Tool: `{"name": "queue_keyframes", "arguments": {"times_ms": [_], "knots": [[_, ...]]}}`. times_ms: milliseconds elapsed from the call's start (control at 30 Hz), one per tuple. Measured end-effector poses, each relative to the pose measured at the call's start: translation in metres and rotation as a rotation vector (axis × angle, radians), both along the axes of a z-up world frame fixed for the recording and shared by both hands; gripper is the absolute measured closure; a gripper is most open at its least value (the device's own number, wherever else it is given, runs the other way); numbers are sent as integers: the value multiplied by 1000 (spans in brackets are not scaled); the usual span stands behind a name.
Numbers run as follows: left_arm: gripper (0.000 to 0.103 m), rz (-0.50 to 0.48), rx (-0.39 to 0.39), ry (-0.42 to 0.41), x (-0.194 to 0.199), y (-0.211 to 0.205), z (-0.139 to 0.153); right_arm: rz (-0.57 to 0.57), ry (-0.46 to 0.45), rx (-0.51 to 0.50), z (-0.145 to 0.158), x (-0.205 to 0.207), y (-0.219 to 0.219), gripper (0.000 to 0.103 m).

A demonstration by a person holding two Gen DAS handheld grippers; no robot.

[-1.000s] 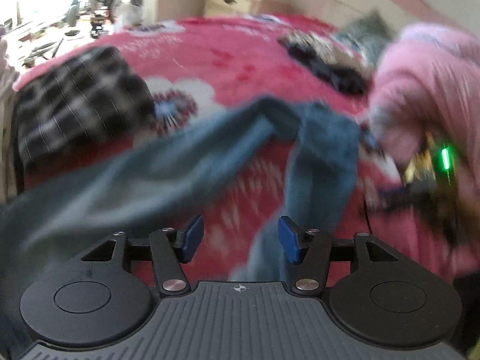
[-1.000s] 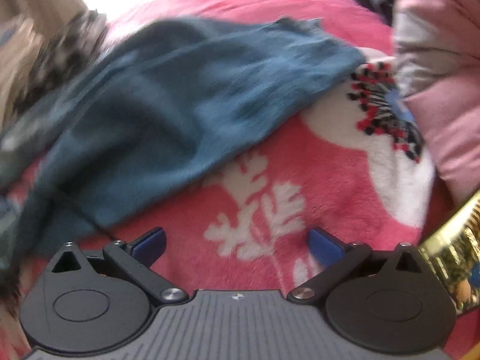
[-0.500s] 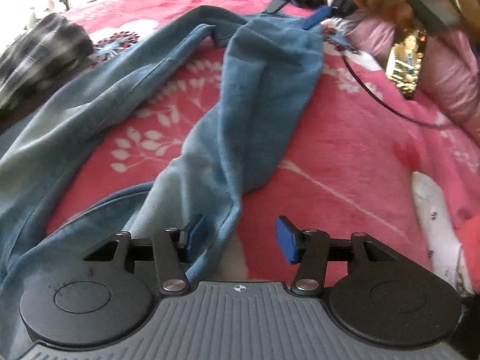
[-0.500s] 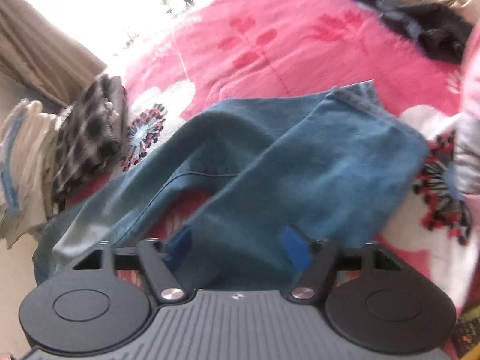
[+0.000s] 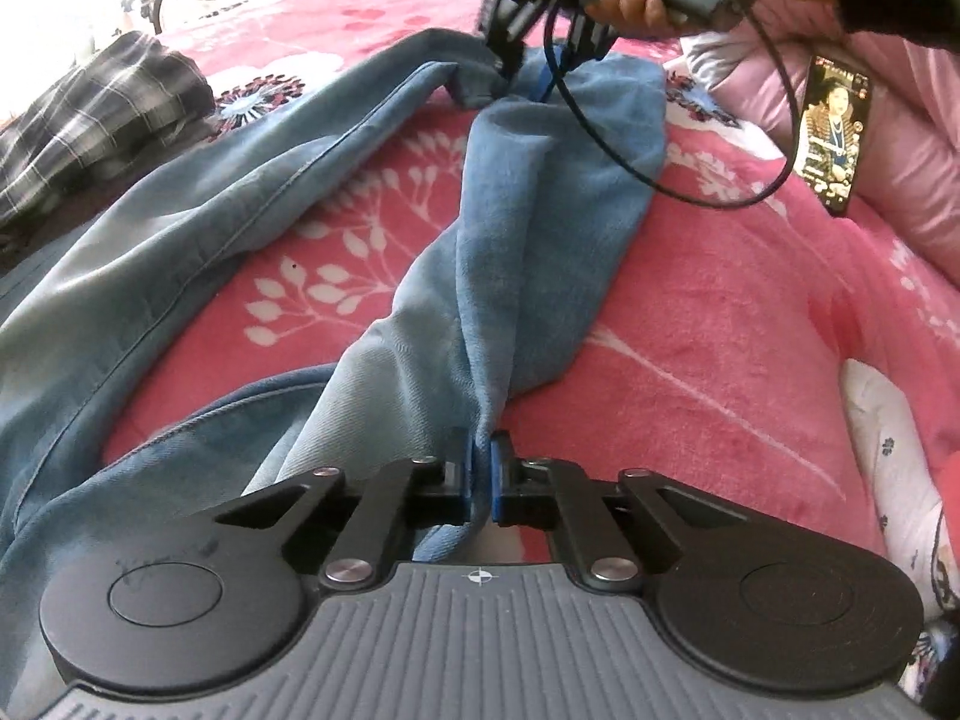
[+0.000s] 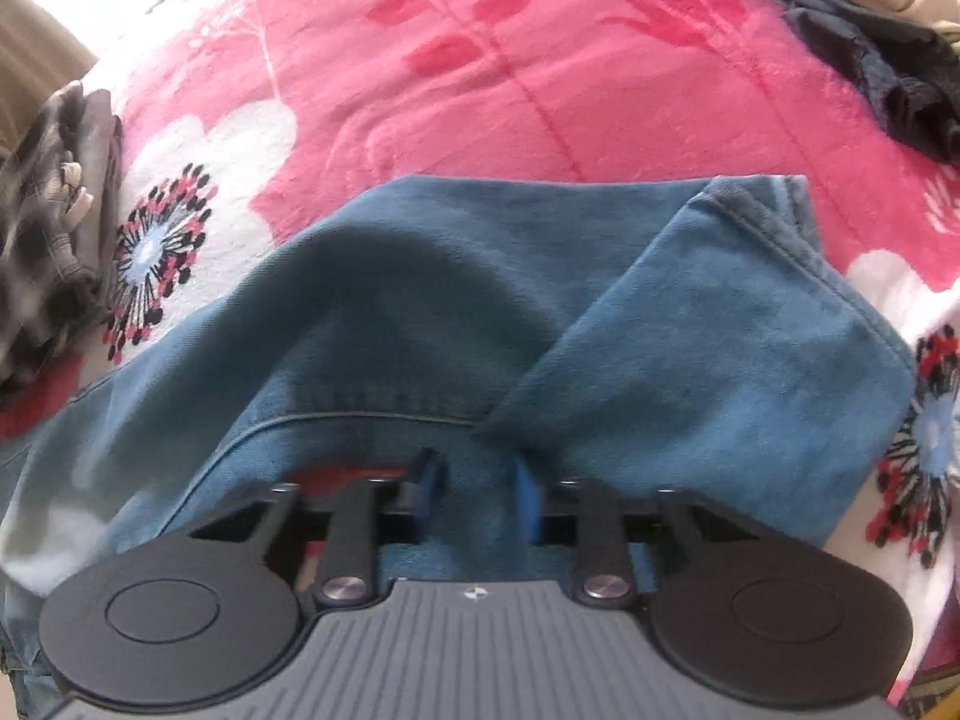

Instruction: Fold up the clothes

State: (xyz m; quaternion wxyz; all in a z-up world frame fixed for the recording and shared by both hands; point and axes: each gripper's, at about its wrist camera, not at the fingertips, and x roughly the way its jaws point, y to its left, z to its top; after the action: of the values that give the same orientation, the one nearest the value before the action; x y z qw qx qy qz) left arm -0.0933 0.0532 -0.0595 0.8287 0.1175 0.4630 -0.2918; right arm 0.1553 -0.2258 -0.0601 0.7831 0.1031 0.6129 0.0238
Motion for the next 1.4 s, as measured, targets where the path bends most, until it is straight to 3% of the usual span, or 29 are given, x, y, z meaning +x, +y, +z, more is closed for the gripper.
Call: {"name": "queue_keyframes", "arguments": {"times_ms": [67,200,433,600,800,933,1067,1100,1233,1300,1400], "knots": [[102,-8,-19,-8,-2,1,2,-21,-27,45,10,-7,-12,101],[102,-53,-61,-31,-8,4,11,-23,-152,95,50,-36,-30,101],[102,-159,-104,-13,-27,4,32,-110,-279,179,106,-129,-91,101],[102,-245,-112,49,-41,-3,33,-190,-240,144,95,-193,-123,101],[102,-307,-97,157,-52,-17,13,-216,-123,71,56,-227,-138,101],[101,-336,-34,202,-59,-27,-9,-161,-66,-4,31,-231,-131,101],[91,-359,7,218,-66,-34,-17,-53,-36,-131,31,-234,-116,96],[85,-364,4,221,-67,-34,-14,-17,-59,-170,38,-234,-111,95],[78,-372,-35,253,-67,-30,-5,107,-218,-296,76,-227,-93,73],[74,-375,-60,272,-65,-32,-2,159,-302,-319,88,-213,-83,70],[74,-384,-80,290,-63,-35,2,246,-344,-306,90,-185,-63,69]]}}
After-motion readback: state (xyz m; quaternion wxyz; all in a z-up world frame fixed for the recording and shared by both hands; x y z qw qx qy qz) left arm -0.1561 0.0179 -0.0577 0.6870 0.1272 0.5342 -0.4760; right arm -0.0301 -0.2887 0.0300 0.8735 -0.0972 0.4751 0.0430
